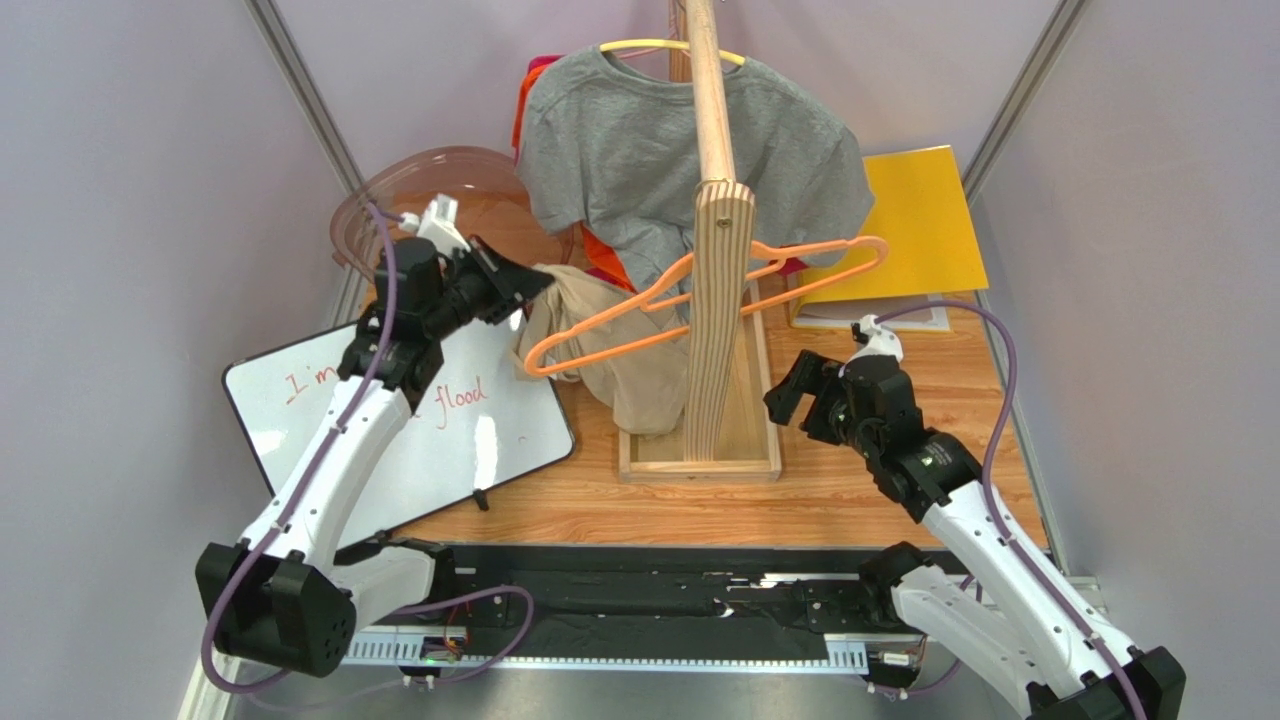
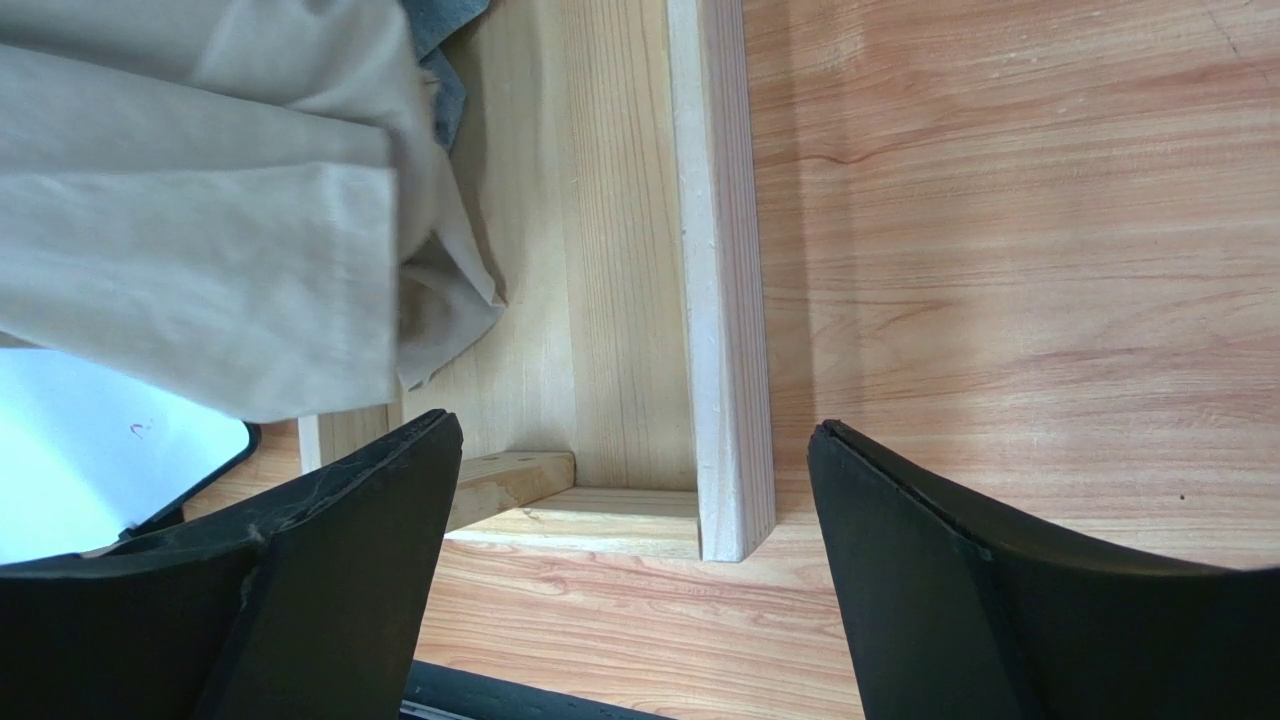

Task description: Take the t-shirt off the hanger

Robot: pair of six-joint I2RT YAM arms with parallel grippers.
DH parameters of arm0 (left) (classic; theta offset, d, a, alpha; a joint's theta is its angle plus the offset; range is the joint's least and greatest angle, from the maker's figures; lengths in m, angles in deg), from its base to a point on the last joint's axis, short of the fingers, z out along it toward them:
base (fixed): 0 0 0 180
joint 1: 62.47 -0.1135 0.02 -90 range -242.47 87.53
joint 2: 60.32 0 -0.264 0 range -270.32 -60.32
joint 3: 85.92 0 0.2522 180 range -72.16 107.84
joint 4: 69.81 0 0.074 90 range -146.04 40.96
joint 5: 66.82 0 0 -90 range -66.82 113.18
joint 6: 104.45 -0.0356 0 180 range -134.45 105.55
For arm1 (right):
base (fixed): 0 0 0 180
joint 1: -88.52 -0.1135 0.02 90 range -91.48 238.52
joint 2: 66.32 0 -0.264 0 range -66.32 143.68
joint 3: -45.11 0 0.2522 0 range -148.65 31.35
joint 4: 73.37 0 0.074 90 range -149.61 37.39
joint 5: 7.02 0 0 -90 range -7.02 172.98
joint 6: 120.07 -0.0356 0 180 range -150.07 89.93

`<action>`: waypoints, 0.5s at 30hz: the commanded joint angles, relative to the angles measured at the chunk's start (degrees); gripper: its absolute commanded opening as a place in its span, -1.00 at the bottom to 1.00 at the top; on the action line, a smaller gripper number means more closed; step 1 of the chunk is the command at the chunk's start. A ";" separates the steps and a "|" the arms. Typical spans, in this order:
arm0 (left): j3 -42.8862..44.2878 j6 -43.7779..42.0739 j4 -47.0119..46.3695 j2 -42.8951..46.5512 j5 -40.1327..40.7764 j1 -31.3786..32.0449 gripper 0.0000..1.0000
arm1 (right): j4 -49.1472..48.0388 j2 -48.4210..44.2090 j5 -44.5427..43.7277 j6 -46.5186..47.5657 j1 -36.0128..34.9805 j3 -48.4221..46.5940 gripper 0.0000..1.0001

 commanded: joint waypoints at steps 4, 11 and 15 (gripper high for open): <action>17.15 4.65 -5.15 -6.27 -7.17 -7.16 -1.00 | -0.33 -1.77 -1.30 1.76 0.20 -2.30 0.82; 33.67 3.25 -0.32 -13.83 -5.51 -14.38 -1.00 | 0.64 -3.71 -1.47 2.28 0.38 -1.94 0.82; 45.86 2.19 3.11 -20.15 -3.65 -17.98 -1.00 | 1.17 -4.94 -1.30 2.20 0.47 -1.95 0.82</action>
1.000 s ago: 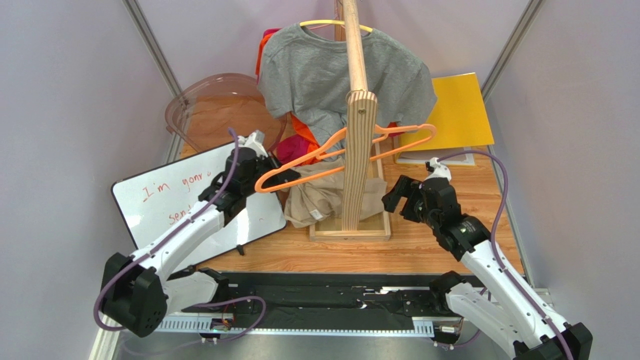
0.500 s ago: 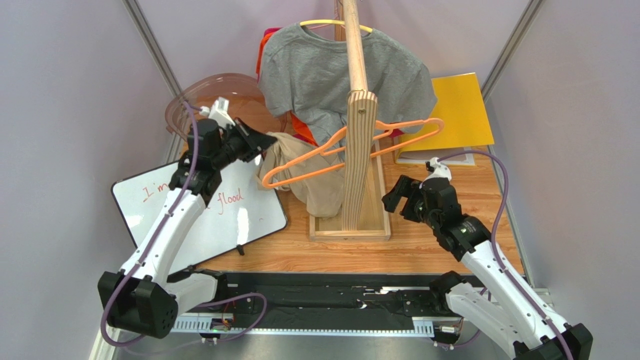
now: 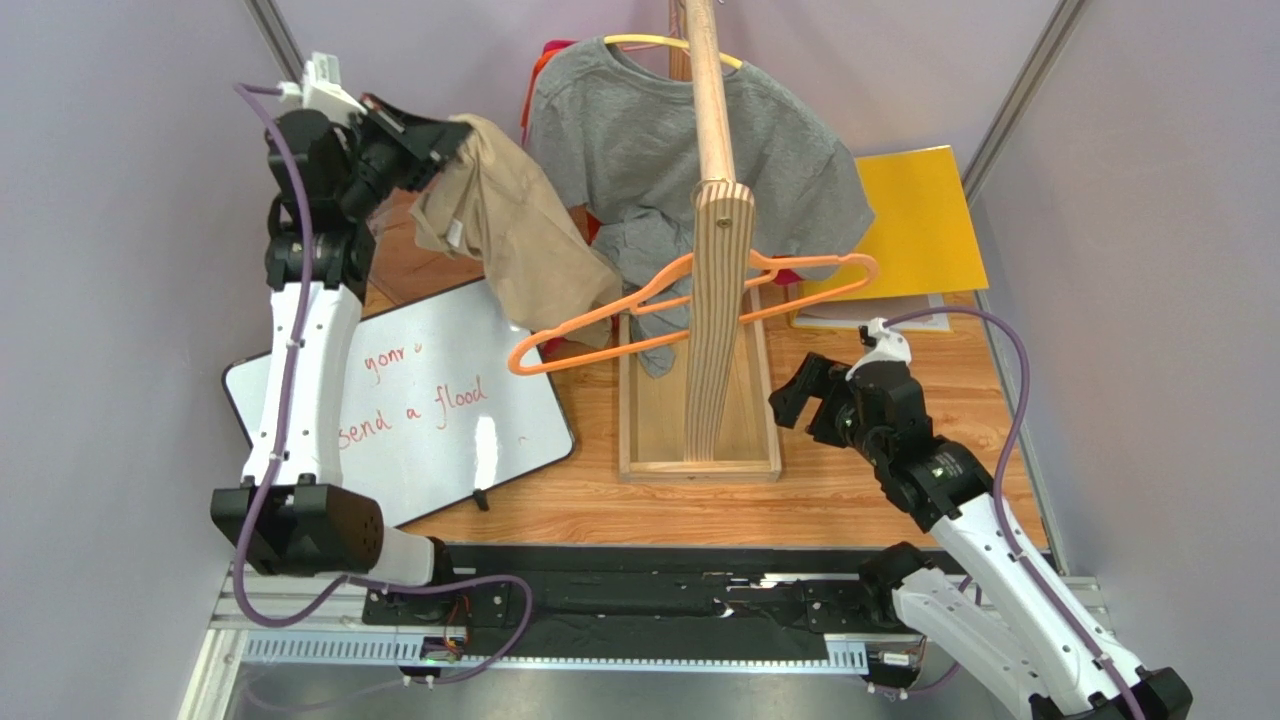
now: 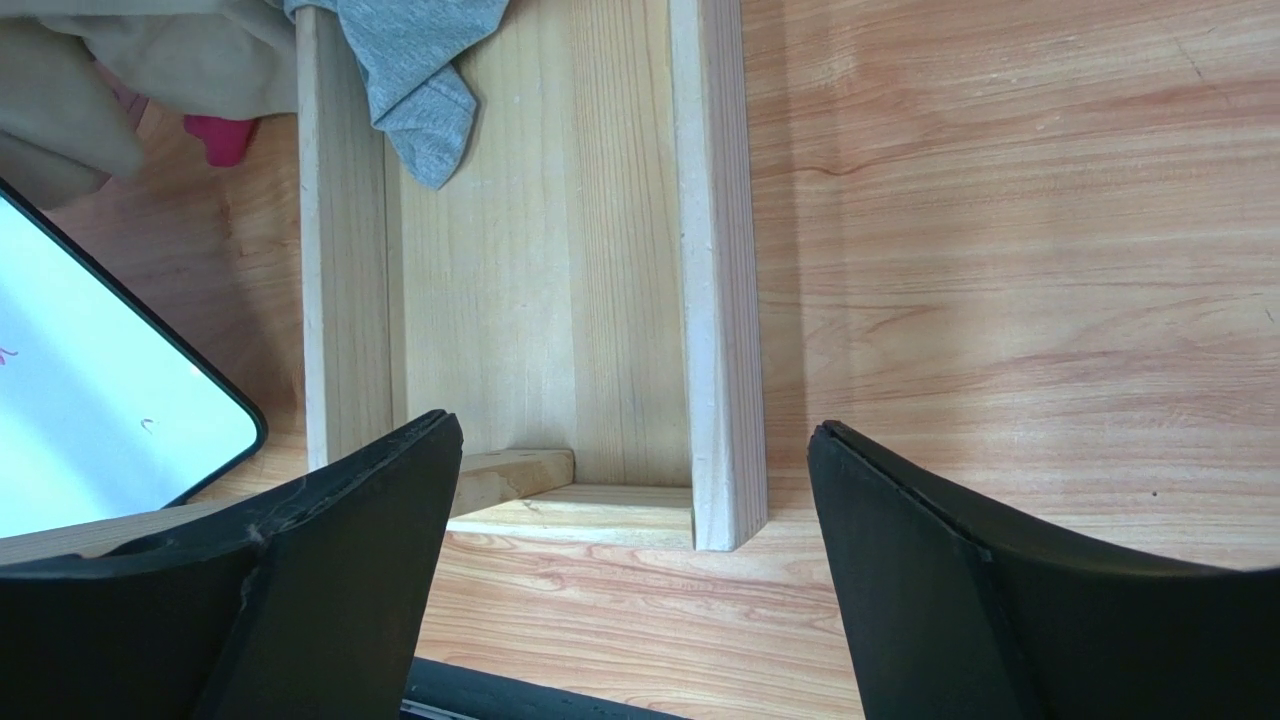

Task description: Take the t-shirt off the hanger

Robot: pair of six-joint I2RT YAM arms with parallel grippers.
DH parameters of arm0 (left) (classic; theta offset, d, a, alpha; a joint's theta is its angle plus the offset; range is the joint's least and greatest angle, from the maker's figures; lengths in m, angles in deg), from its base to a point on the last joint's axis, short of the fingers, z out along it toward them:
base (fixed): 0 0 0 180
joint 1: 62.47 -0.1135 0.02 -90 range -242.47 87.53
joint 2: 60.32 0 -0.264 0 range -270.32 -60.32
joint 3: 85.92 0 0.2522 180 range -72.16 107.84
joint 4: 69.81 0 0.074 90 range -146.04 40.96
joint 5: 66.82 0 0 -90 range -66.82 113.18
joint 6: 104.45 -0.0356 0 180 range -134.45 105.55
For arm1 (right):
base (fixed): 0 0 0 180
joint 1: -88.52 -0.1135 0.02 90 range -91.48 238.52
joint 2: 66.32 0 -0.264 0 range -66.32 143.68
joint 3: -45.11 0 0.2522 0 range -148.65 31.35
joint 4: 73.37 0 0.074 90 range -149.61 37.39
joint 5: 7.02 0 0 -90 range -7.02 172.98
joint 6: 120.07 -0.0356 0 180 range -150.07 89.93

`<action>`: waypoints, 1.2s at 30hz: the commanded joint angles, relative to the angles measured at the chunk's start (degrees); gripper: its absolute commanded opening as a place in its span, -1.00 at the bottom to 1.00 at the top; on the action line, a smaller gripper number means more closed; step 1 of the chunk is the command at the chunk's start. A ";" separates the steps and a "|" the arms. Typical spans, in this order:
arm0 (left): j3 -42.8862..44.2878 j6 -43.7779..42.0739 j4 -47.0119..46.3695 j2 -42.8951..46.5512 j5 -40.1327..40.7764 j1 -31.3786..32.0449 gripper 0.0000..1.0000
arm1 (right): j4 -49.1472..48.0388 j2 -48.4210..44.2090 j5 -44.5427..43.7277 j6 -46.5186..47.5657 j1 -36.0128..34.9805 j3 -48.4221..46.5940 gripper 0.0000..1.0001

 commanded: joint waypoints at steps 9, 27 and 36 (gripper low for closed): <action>31.92 5.01 -2.34 -17.22 -0.72 -8.94 -1.00 | 0.12 -1.05 -0.88 1.90 0.58 -2.67 0.83; 36.52 9.94 -7.97 -26.03 -3.52 -12.64 -1.00 | 0.82 -1.22 -0.79 1.55 0.93 -3.11 0.83; 22.81 0.55 1.60 -24.98 -0.46 -6.93 -1.00 | 1.17 -2.37 0.44 0.67 0.76 -2.76 0.82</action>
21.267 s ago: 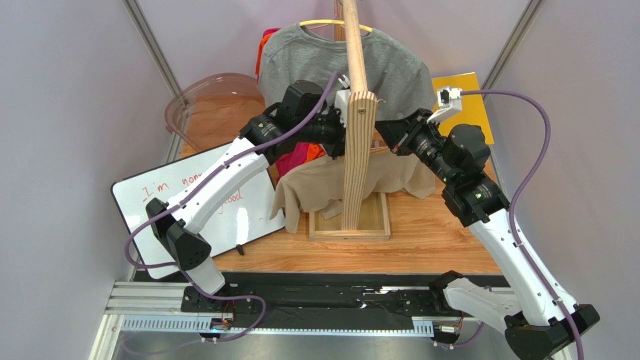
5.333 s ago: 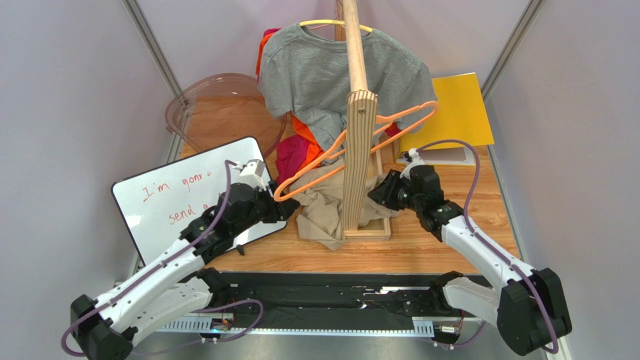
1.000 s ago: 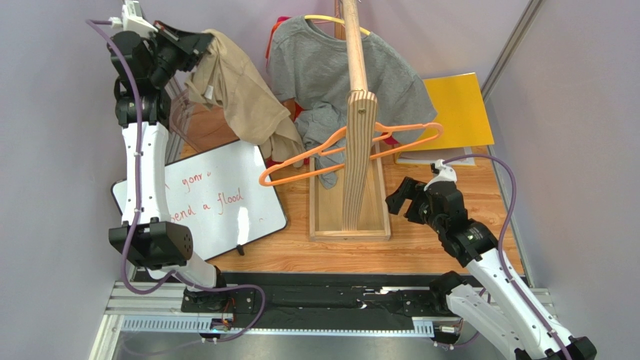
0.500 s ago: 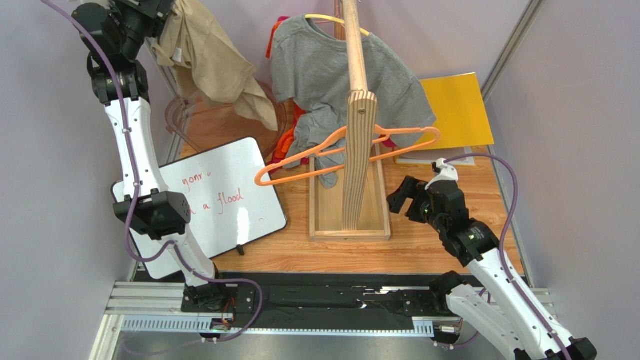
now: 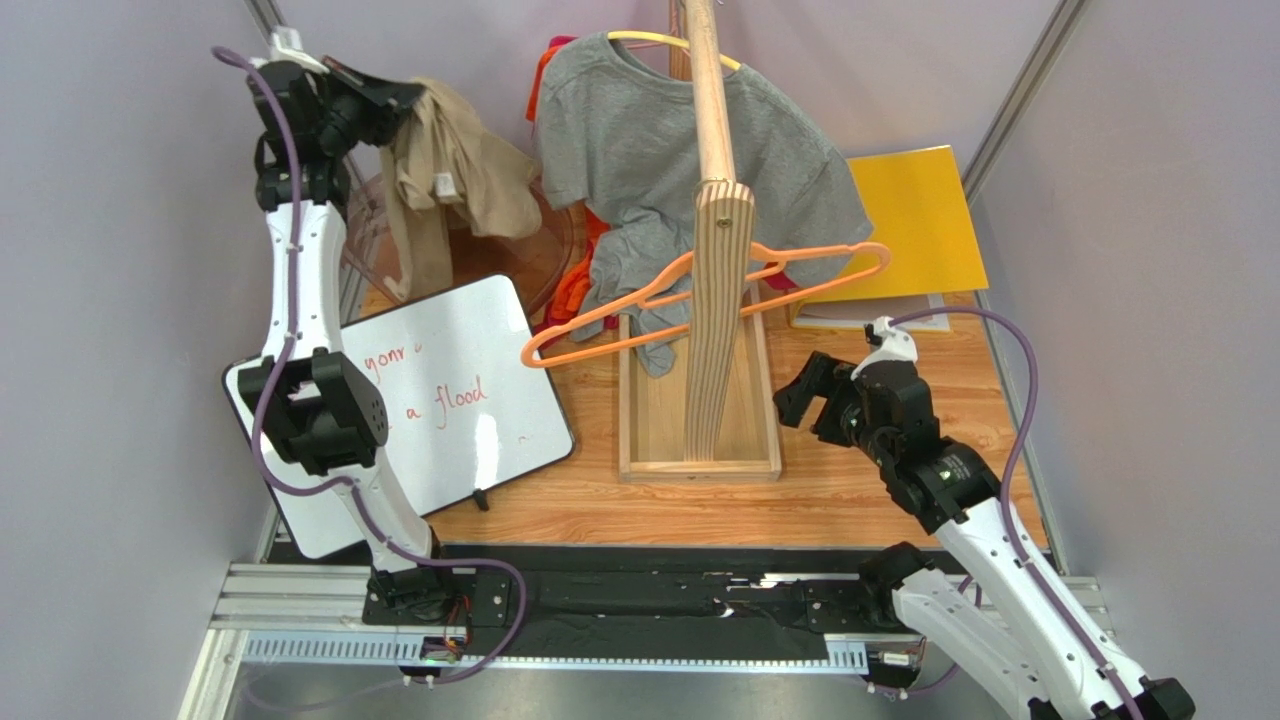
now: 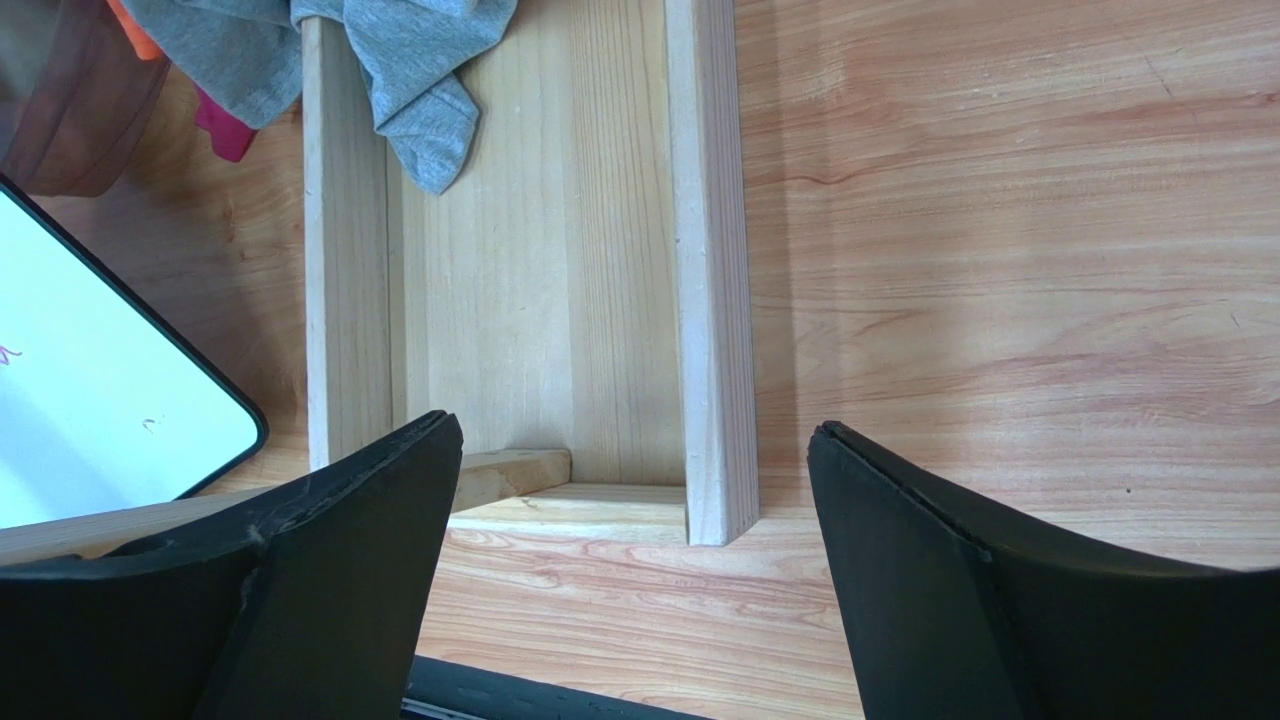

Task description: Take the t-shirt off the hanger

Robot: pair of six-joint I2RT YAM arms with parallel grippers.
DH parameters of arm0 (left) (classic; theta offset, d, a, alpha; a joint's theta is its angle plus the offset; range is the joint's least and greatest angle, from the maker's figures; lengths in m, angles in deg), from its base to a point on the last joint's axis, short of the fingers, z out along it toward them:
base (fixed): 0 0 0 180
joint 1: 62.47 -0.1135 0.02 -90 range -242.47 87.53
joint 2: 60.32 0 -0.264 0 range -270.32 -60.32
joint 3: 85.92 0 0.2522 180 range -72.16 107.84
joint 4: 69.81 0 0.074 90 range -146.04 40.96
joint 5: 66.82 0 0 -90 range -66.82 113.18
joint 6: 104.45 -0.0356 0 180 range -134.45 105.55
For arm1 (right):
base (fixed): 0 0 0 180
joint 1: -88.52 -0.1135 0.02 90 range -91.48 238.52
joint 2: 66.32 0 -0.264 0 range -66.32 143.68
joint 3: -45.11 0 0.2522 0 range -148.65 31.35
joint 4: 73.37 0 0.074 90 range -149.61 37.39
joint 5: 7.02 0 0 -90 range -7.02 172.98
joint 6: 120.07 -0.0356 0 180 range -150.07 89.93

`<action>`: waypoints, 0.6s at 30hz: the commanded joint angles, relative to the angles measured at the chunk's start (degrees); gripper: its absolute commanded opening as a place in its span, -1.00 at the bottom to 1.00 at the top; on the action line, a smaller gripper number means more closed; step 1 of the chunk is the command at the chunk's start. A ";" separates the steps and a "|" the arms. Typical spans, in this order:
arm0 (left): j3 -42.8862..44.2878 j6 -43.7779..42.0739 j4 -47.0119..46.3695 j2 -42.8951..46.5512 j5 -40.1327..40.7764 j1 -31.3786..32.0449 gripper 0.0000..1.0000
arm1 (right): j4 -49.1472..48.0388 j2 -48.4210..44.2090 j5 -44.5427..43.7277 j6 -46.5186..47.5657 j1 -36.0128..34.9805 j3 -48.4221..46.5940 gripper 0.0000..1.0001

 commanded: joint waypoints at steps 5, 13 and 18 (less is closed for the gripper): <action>-10.57 -12.06 8.56 2.34 11.23 5.89 -1.00 | 0.72 -3.35 0.42 -0.60 0.14 -1.34 0.82; -16.04 -17.77 14.02 5.24 18.71 6.86 0.52 | 1.95 -5.03 1.56 -1.57 0.14 -1.16 0.82; -11.83 -22.52 19.54 7.00 20.38 7.21 0.89 | 1.86 -5.03 2.52 -1.83 0.23 -1.07 0.82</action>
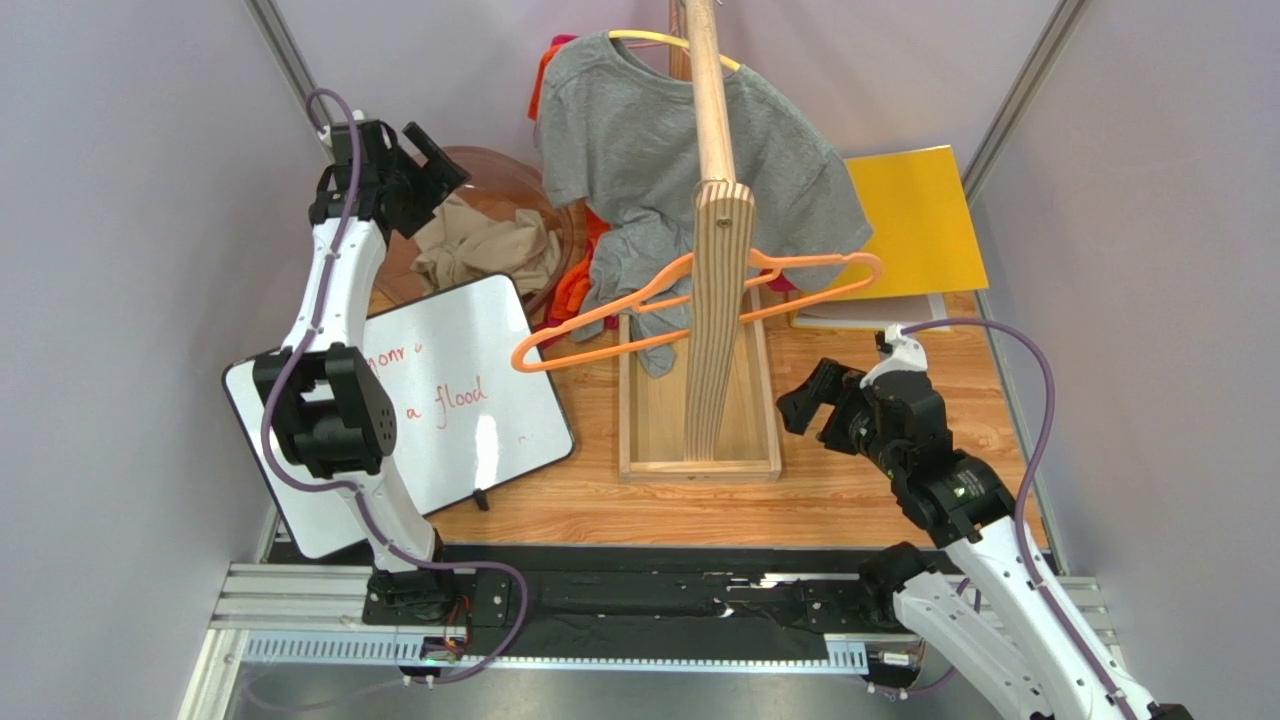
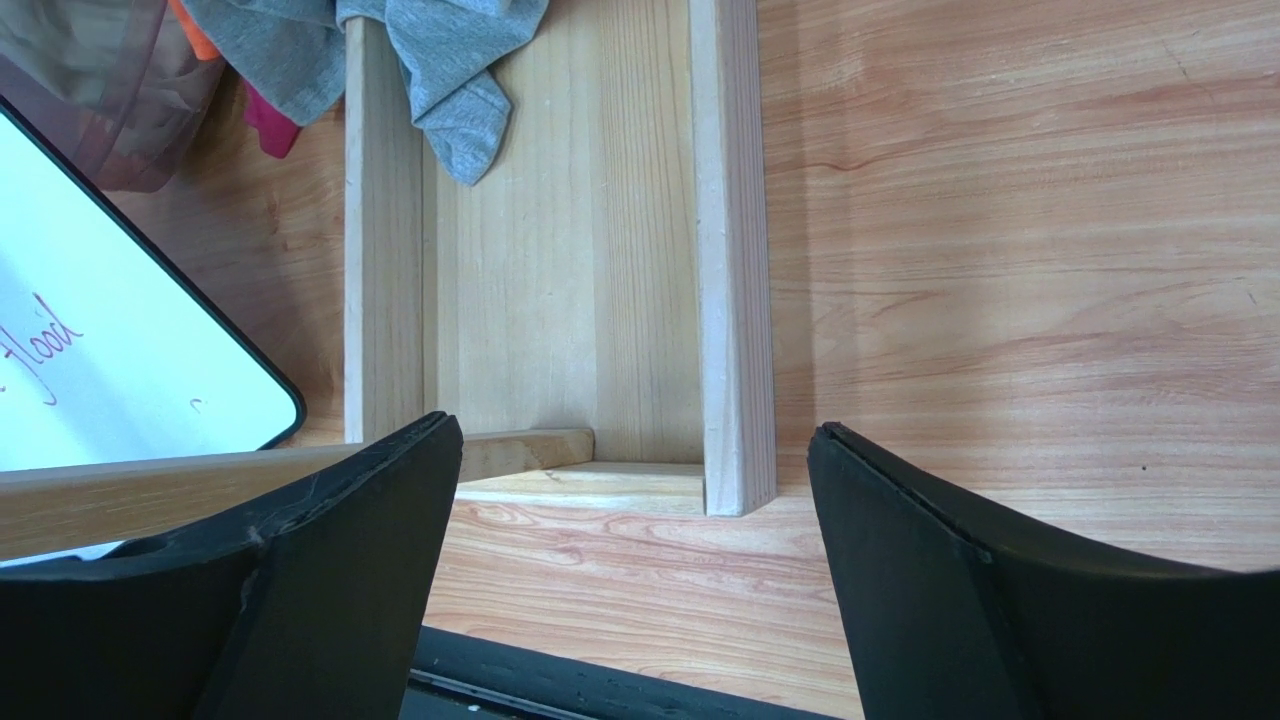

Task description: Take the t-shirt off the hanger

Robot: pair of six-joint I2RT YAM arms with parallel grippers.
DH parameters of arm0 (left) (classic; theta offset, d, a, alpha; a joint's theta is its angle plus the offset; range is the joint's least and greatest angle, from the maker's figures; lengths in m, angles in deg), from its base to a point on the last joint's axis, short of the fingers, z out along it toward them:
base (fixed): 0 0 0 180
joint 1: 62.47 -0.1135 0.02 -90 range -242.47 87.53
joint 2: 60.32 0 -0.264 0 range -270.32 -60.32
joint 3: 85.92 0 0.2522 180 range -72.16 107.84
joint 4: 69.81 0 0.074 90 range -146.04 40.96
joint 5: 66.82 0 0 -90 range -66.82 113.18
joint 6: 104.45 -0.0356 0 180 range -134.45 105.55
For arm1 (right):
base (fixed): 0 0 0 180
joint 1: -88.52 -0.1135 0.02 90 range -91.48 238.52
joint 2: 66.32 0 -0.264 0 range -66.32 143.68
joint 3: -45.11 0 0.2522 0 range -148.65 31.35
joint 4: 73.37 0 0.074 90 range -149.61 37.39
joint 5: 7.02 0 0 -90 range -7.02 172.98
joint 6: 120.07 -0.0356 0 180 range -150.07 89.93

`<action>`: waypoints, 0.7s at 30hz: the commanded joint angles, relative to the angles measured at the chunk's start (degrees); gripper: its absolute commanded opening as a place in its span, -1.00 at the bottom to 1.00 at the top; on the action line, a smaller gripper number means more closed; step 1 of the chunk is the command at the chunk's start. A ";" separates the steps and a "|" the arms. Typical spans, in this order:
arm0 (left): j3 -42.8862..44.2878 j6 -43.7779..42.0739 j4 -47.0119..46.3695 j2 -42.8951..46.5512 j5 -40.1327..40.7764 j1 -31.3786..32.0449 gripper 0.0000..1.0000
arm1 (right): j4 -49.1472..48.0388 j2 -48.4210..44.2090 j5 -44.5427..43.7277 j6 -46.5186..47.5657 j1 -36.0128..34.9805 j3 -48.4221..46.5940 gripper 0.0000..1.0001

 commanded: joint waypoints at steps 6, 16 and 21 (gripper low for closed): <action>1.95 -6.38 4.59 13.11 2.34 2.22 0.91 | -1.99 0.00 1.50 -1.31 0.14 -0.02 0.82; -31.06 -3.31 -9.37 35.61 -3.11 13.90 0.87 | -4.18 0.96 2.38 -2.28 0.14 0.86 0.82; -42.34 -2.60 -12.80 41.85 0.29 25.49 0.83 | -5.76 0.80 3.96 -3.59 0.14 2.44 0.81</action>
